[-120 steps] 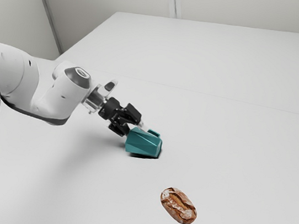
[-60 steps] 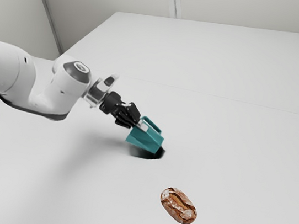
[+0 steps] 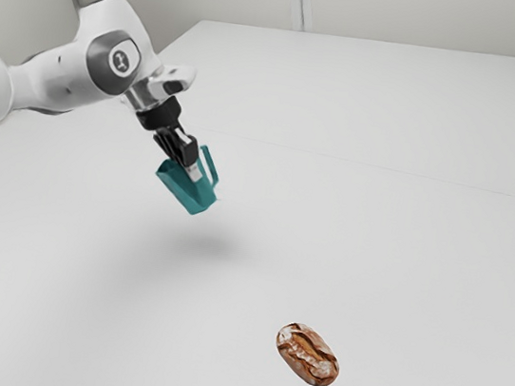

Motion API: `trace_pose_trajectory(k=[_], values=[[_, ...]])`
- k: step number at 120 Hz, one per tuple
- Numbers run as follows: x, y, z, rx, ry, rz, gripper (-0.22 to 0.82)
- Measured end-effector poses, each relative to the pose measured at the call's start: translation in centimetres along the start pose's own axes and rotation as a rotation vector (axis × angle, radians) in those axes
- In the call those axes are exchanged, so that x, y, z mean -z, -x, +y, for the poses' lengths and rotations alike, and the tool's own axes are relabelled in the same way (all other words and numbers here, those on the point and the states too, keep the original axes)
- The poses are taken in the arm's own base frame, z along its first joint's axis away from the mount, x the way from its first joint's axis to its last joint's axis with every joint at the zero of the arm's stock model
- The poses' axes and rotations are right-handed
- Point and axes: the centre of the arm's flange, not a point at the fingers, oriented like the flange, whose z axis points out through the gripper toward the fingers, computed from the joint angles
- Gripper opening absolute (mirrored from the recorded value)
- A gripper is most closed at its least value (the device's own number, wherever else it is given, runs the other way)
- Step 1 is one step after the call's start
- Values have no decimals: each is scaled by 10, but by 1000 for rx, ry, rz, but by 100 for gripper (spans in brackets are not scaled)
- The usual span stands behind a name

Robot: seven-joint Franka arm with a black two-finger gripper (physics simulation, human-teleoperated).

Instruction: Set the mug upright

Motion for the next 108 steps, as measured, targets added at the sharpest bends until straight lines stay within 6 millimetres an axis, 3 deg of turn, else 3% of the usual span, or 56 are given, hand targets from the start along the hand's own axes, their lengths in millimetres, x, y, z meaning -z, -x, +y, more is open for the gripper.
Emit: trace_pose_trajectory(k=[20, 74, 95, 108], values=[[1, -8, 6, -34, -191, -101, -17], [-87, -10, -25, 68, -304, -199, -17], [-103, -12, -30, 103, -311, -198, -16], [-106, -13, -31, 118, -309, -191, -5]])
